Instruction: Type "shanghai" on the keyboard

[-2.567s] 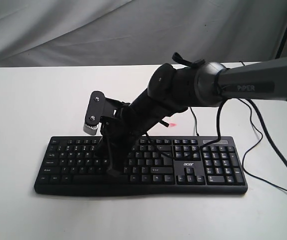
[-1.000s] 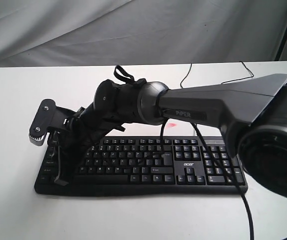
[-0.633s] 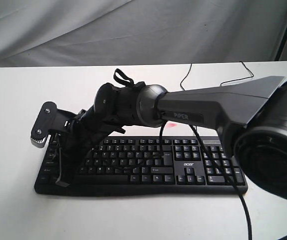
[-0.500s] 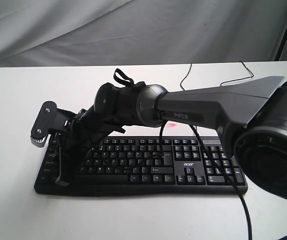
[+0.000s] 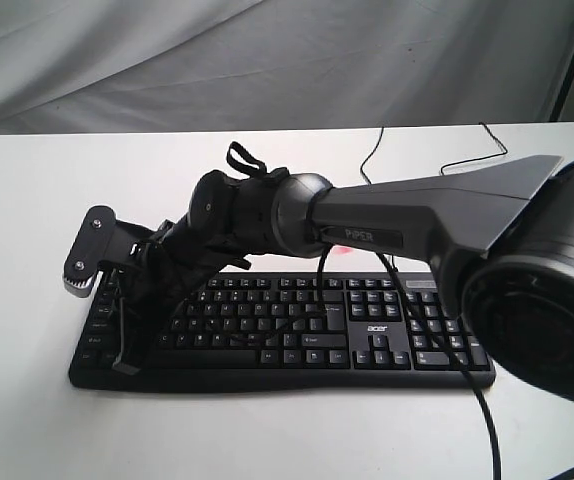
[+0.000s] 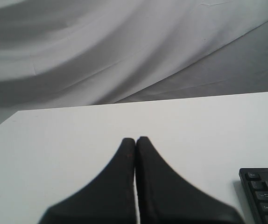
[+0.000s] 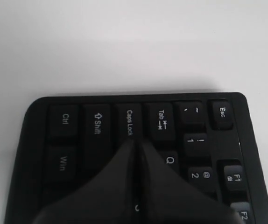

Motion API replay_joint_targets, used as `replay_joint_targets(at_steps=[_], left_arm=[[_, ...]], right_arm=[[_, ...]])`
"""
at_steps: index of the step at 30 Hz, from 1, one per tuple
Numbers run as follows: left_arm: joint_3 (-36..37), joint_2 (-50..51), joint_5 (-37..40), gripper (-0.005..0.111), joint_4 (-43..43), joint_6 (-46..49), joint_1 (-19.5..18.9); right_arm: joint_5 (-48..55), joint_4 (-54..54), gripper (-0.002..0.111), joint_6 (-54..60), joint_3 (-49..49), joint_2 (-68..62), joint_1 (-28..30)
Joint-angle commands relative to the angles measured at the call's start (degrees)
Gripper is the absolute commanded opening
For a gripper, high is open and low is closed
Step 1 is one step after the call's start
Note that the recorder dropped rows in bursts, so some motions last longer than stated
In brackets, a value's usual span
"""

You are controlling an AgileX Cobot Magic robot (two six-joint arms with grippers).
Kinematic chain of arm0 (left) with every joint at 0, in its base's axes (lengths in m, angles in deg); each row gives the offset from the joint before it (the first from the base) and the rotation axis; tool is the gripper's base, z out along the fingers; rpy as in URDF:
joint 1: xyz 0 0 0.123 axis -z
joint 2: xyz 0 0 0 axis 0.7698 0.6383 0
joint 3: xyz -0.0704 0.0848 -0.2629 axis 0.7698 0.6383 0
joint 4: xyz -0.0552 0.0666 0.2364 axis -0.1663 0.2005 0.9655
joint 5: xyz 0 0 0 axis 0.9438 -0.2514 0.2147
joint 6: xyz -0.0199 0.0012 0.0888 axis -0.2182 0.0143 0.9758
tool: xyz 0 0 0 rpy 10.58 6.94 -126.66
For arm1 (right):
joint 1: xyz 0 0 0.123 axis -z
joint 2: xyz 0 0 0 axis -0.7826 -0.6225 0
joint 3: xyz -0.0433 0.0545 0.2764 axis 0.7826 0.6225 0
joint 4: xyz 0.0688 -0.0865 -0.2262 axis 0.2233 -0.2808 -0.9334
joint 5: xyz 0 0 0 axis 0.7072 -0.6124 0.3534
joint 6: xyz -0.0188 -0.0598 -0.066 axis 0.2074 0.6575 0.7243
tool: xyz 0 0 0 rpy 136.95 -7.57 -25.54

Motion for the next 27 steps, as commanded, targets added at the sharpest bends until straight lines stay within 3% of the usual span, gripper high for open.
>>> replay_joint_targets(at_steps=[1,27], left_arm=[[0.3,0.2,-0.4,0.001,0.0,-0.2,0.2],[0.3,0.2,-0.4,0.001,0.0,-0.2,0.2]], right_arm=[[-0.3,0.2,0.000,0.6,-0.2,-0.4,0.0],[0.7,-1.4,0.000,0.4,-0.2,3.5,0.2]])
